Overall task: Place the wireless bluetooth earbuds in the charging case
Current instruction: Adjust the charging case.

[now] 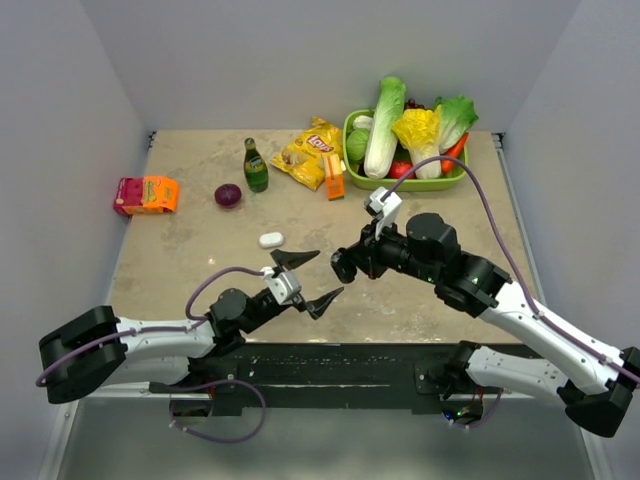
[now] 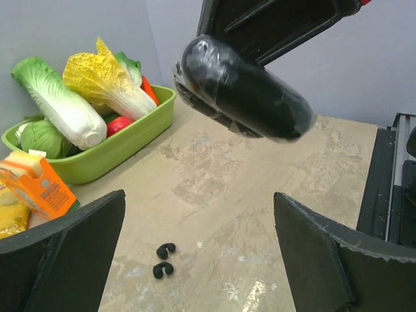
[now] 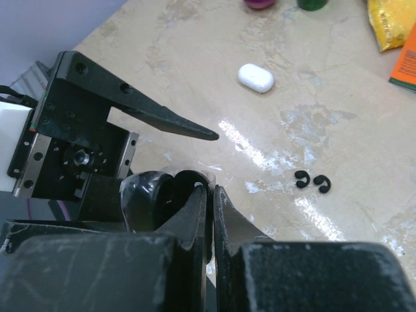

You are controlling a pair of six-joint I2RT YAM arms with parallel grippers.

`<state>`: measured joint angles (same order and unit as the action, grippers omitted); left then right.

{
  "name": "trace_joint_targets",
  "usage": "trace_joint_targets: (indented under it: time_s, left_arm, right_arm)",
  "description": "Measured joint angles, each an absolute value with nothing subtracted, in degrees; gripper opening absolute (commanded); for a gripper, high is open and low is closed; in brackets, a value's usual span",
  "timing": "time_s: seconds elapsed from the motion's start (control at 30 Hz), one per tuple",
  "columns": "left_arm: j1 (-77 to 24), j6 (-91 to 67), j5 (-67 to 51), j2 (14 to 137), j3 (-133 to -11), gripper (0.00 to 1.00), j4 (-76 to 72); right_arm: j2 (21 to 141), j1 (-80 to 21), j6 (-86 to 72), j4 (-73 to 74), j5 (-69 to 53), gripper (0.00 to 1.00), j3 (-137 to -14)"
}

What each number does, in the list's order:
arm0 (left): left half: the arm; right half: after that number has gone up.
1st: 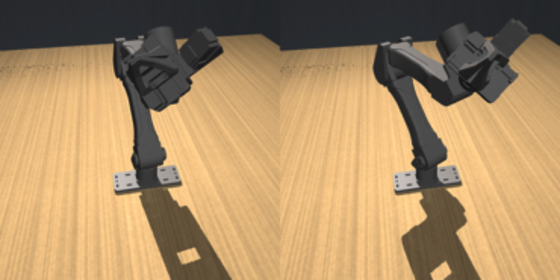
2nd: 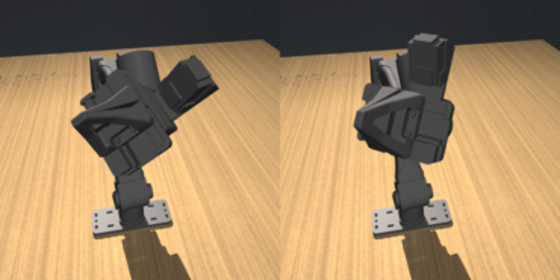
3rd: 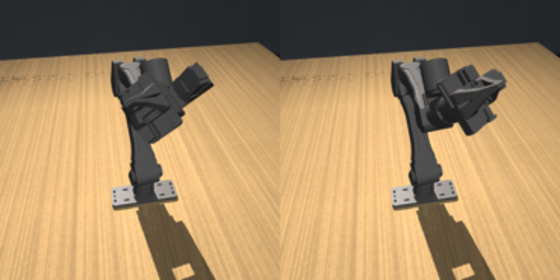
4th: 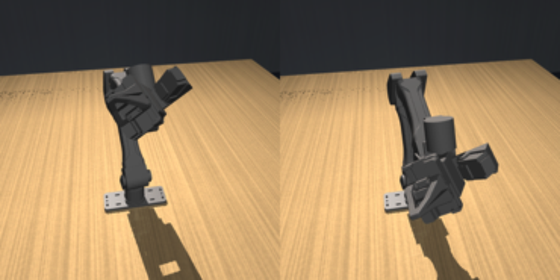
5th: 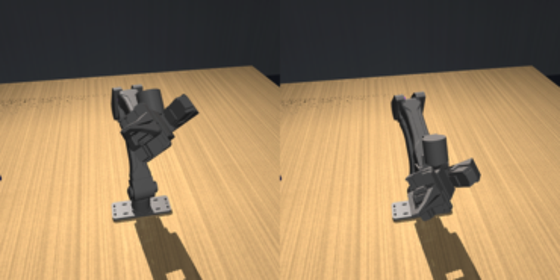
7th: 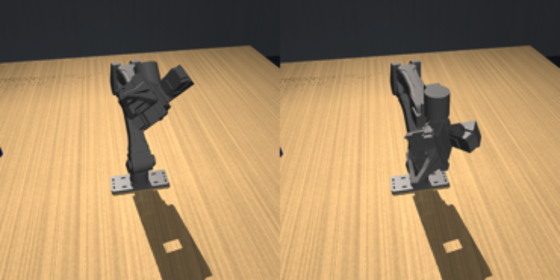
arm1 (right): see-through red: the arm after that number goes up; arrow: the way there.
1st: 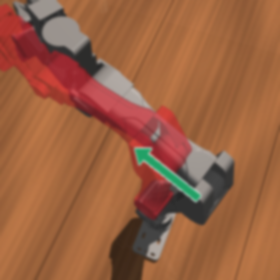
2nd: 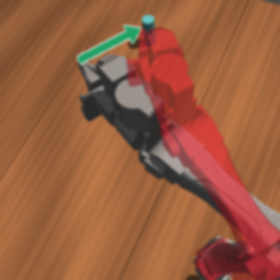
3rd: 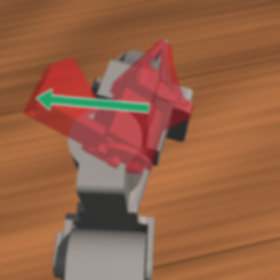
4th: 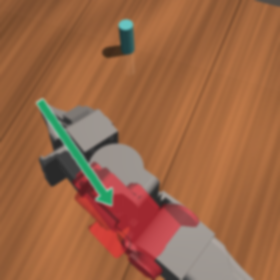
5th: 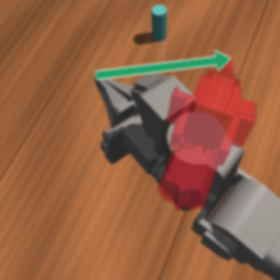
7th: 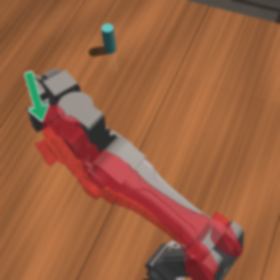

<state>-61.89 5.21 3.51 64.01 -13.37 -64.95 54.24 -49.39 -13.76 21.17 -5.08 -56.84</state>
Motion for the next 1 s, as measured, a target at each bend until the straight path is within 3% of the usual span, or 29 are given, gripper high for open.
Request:
trace_joint_targets:
  time_s: [0.23, 0.77, 1.0]
  left_arm:
    - [-61.89, -2.13, 3.62, 60.97, -13.04, 1.00, -62.35]
    - [-57.23, -18.85, -1.96, 49.98, -16.29, 1.00, -42.28]
    - [-53.56, -20.32, -6.28, 48.53, -19.03, 1.00, -40.21]
  right_arm:
    - [53.19, -51.72, -9.37, 21.93, 3.92, 0.00, -57.21]
    - [59.88, -83.29, 15.18, 19.11, 57.25, 0.00, -62.50]
    - [61.78, -85.49, 18.50, 18.70, 62.26, 0.00, -62.33]
